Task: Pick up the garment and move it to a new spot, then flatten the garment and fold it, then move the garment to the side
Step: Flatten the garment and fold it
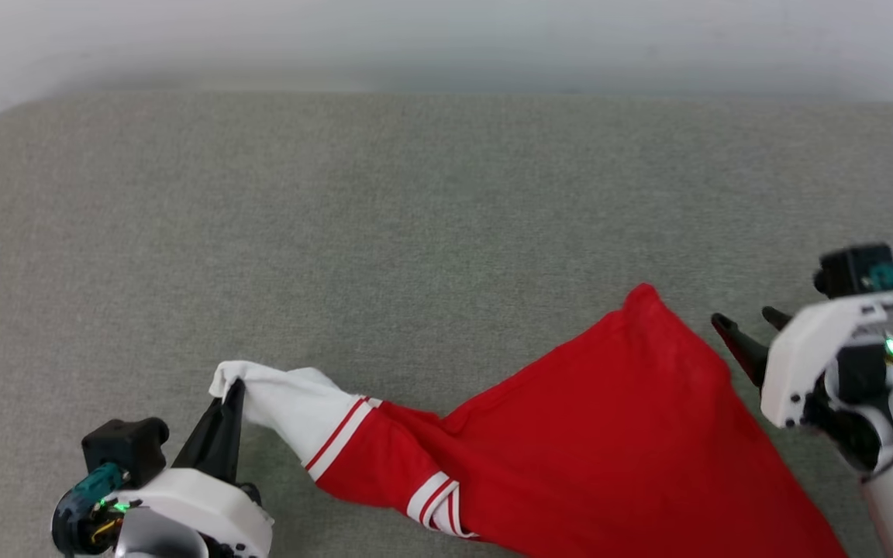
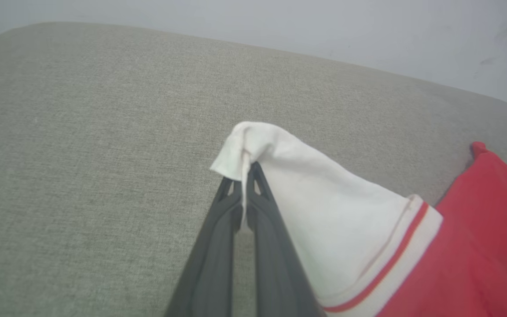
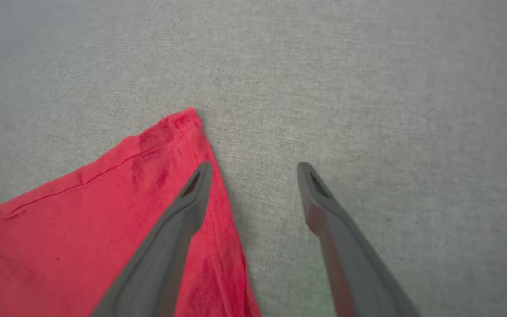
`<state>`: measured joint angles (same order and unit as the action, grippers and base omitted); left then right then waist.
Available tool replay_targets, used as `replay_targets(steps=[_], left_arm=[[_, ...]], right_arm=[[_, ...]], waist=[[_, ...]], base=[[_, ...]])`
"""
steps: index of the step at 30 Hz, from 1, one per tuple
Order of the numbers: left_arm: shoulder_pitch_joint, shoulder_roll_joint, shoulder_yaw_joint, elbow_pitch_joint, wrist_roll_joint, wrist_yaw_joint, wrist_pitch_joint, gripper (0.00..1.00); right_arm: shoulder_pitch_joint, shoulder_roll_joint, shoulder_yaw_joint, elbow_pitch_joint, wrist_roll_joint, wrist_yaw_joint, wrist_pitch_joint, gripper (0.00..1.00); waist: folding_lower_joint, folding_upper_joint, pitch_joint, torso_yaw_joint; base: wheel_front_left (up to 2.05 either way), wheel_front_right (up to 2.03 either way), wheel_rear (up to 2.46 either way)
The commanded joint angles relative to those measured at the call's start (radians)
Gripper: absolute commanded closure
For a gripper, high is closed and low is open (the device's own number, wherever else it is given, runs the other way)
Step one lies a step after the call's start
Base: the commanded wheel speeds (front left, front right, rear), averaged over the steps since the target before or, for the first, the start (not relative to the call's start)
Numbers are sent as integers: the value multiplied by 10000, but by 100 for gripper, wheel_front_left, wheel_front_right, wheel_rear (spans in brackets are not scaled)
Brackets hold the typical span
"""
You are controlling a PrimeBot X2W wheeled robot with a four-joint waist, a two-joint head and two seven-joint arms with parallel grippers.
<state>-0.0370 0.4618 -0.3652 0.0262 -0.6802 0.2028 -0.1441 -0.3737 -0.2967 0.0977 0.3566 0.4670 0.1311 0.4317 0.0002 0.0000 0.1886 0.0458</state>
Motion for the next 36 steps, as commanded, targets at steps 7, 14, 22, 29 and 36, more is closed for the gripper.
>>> replay_targets(steps=[7, 14, 22, 29, 36], left_arm=[[-868, -285, -227, 263, 148, -271, -234, 100], [-1415, -538, -330, 638, 126, -510, -454, 100], [-1607, -714, -350, 1134, 18, -683, -644, 100], [-1763, -545, -256, 1378, 65, -742, -726, 100], [-2386, -163, -135, 1434, 335, -795, -727, 100]], right_arm=[[-2359, -1190, 2671, 827, 1083, -7, 2222, 0], [-3256, -1552, 4291, 1679, 1907, -7, 2864, 0], [-2828, -1377, 5666, 2760, 3207, 19, 3963, 100], [-3786, -1807, 5623, 2643, 3487, -7, 2844, 100], [-4580, -1928, 5141, 2815, 3485, -9, 1606, 100]], waist=[[-2, 0, 878, 674], [-2, 0, 1482, 1108], [-2, 0, 1635, 1242], [-2, 0, 1268, 1074], [-2, 0, 743, 739]], base=[[0, 0, 0], [0, 0, 0], [0, 0, 0], [0, 0, 0], [0, 0, 0]])
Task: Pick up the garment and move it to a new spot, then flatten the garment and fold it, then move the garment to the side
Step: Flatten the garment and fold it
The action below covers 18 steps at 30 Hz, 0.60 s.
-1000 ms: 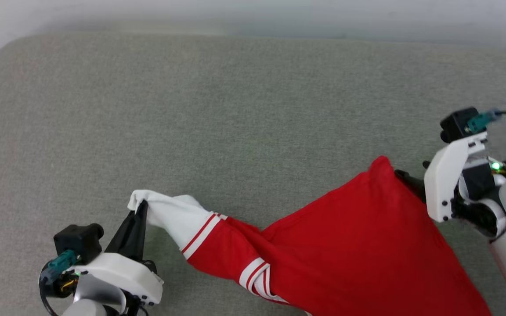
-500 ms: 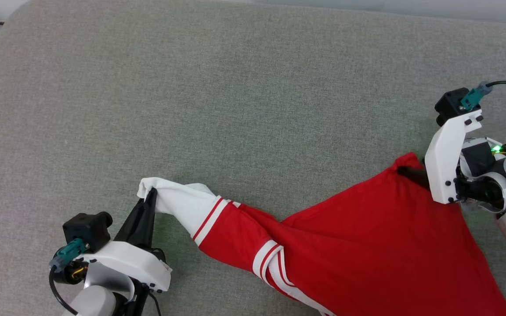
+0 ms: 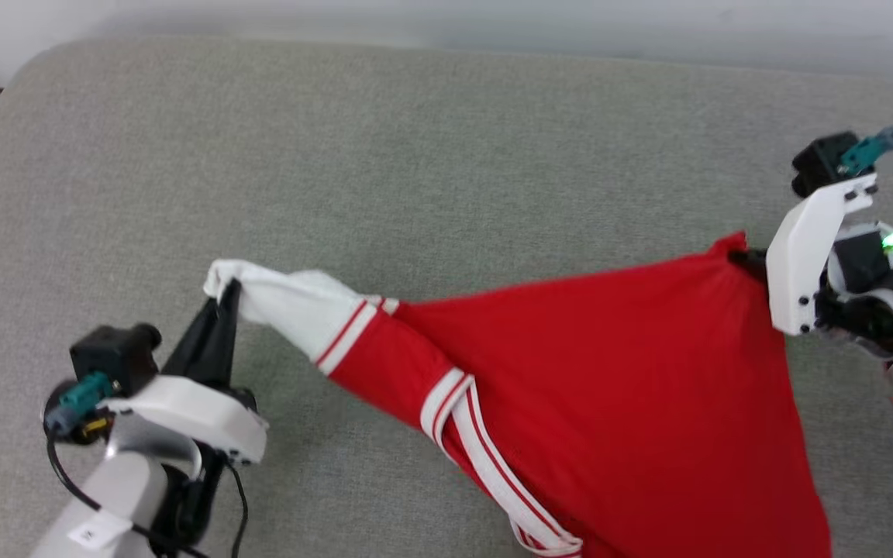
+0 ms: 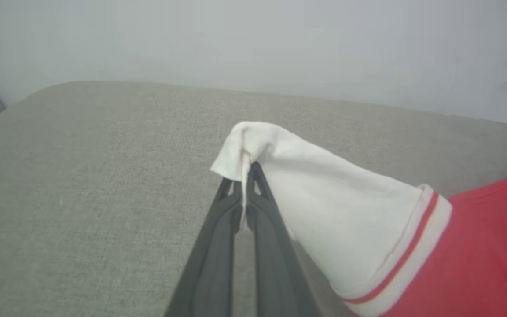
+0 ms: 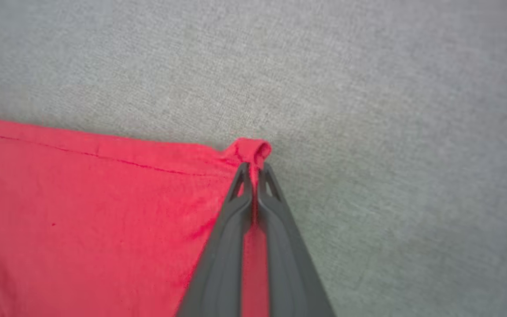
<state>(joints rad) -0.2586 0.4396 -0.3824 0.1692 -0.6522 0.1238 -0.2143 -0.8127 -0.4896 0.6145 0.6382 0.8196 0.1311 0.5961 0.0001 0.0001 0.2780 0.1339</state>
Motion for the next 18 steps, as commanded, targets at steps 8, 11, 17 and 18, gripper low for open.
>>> replay_targets(steps=[8, 11, 17, 18], left_arm=[[-2715, 658, 363, 255, 409, -173, 488, 100], [-3592, 746, 446, 505, 512, -233, 600, 100], [-6345, 814, 511, 1667, 876, -450, 865, 100], [-6845, 817, 492, 1932, 958, -507, 876, 100]], right_arm=[[-1622, 225, -956, 711, -817, -9, -1382, 100], [-2105, 307, -1214, 897, -1089, -11, -1685, 100], [-3850, 759, -2013, 1434, -2070, -12, -2675, 100], [-4192, 840, -2186, 1524, -2217, -12, -2868, 100]], waist=[[-1, -1, -553, -871], [-1, -1, -507, -1008], [-1, -1, -127, -1427], [-1, -1, -25, -1493]], base=[[0, 0, 0], [0, 0, 0], [0, 0, 0], [0, 0, 0]])
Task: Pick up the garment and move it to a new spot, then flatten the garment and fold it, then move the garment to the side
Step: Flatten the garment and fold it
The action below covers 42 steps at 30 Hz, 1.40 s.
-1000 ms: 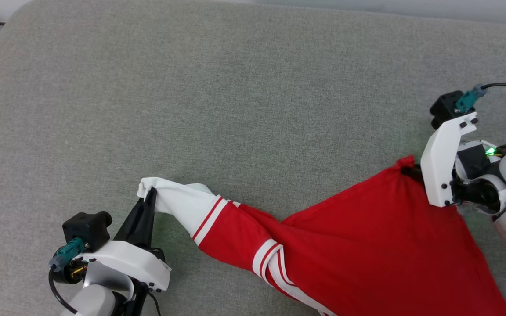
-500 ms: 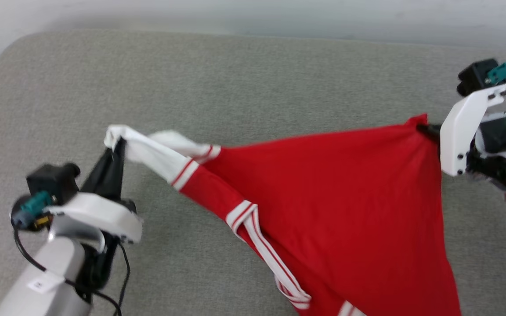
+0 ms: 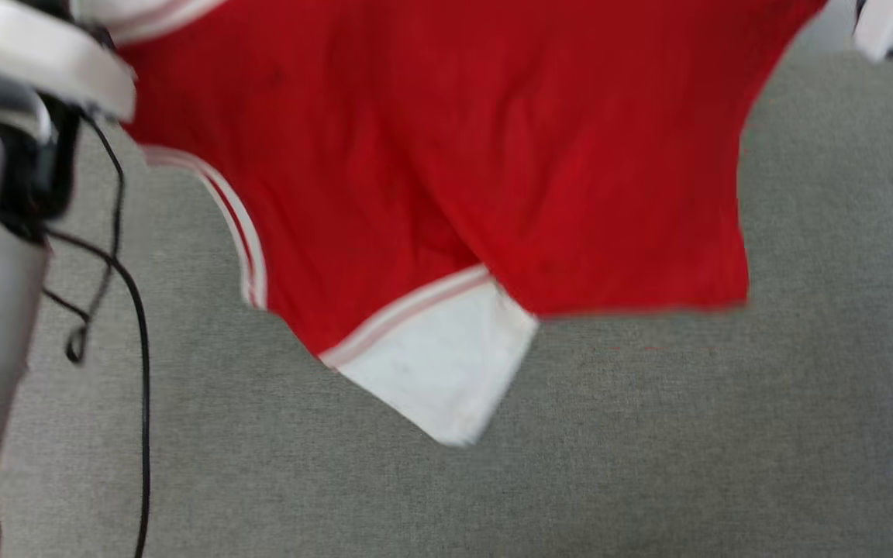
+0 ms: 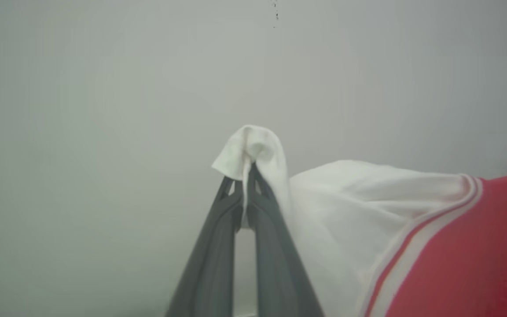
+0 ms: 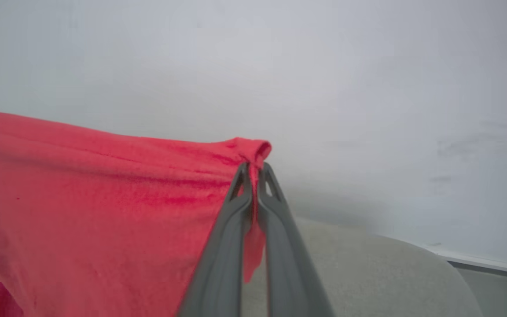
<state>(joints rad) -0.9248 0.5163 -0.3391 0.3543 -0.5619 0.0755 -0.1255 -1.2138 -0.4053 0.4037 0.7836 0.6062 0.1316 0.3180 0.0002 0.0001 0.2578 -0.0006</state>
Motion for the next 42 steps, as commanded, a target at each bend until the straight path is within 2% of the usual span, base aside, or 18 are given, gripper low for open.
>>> replay_targets(steps=[1, 7, 13, 17, 22, 31, 36, 42], left_arm=[[-665, 41, 22, 338, 152, -49, 2, 100], [-3512, 55, -330, 1751, 873, -397, 41, 100], [-5963, 229, -354, 2766, 1326, -494, 89, 100], [-7158, 355, -306, 3283, 1470, -548, 7, 100], [-7798, 271, -315, 3766, 1433, -687, -109, 100], [-6934, -34, -56, 3997, 772, -752, -458, 100], [-5587, -45, 258, 4008, 183, -839, -691, 100], [-2907, -157, 559, 3789, -628, -1010, -944, 100]], right_arm=[[-477, 72, -227, 175, -208, -18, -236, 100], [-2285, 286, -936, 448, -835, -18, -1025, 100], [-3999, 290, -1369, 672, -1342, -19, -1545, 100], [-4886, 415, -1576, 860, -1489, -19, -1805, 100], [-5334, 666, -1616, 1180, -1683, -19, -2024, 100], [-4885, 862, -1123, 1491, -1393, -18, -2193, 100], [-3884, 786, -633, 1256, -791, -19, -2665, 100], [-1632, 596, -16, 915, -2, -19, -3128, 100]], waist=[[-2, -1, 269, -197], [-2, -1, 1090, -284], [-2, -1, 2162, -364], [-2, -1, 2830, -424], [-2, -1, 3461, -444], [-2, -1, 4170, -235], [-2, -1, 4009, -231], [-2, -1, 3189, -230]], base=[[0, 0, 0], [0, 0, 0], [0, 0, 0], [0, 0, 0], [0, 0, 0], [0, 0, 0], [0, 0, 0], [0, 0, 0]])
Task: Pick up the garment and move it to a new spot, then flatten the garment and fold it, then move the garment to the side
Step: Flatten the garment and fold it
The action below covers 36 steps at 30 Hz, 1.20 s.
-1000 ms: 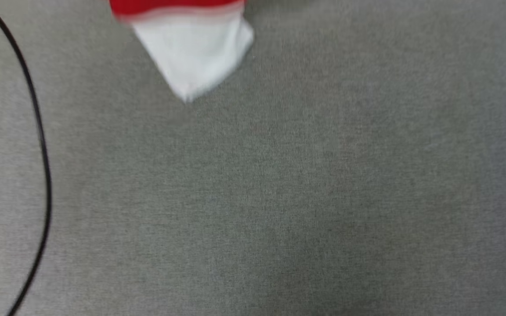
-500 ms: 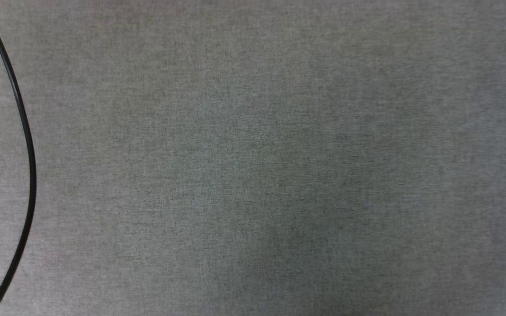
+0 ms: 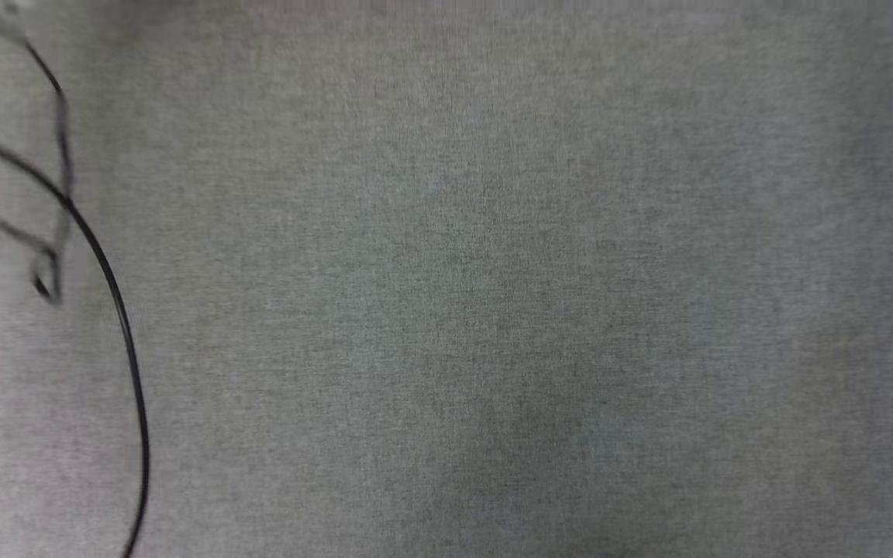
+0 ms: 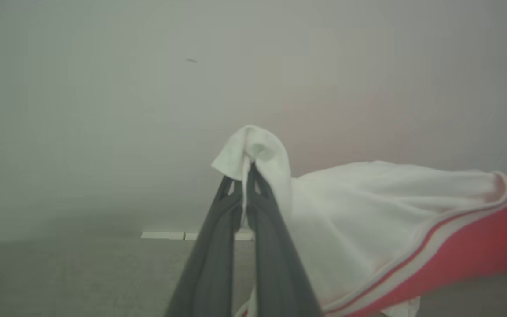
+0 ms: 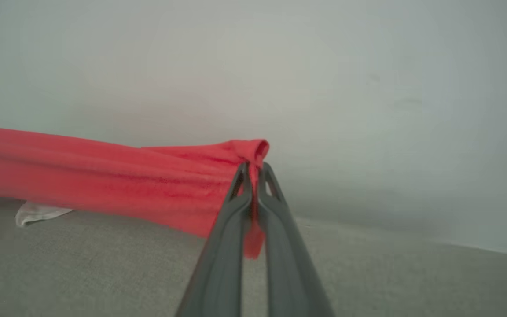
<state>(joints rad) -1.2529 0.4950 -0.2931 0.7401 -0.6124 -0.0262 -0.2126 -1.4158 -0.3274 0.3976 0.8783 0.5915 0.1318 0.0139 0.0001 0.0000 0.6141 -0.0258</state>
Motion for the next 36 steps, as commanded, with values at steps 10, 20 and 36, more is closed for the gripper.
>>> replay_targets(steps=[10, 20, 36], left_arm=[[5027, -160, 276, -906, -945, 12, -301, 100], [8903, -112, 349, -2453, -1591, 581, 95, 100], [13668, 334, 505, -6049, -2224, 2310, 1249, 100]], right_arm=[[4305, -825, 367, -686, 1114, -24, -671, 100], [7963, -1307, -64, -1808, 1468, -37, -827, 100], [13097, -706, -2272, -4832, 415, -58, 139, 100]], waist=[[-1, 0, -2096, 240], [-1, 0, -3721, 391], [-1, 0, -5414, 473]], base=[[0, 0, 0], [0, 0, 0], [0, 0, 0]])
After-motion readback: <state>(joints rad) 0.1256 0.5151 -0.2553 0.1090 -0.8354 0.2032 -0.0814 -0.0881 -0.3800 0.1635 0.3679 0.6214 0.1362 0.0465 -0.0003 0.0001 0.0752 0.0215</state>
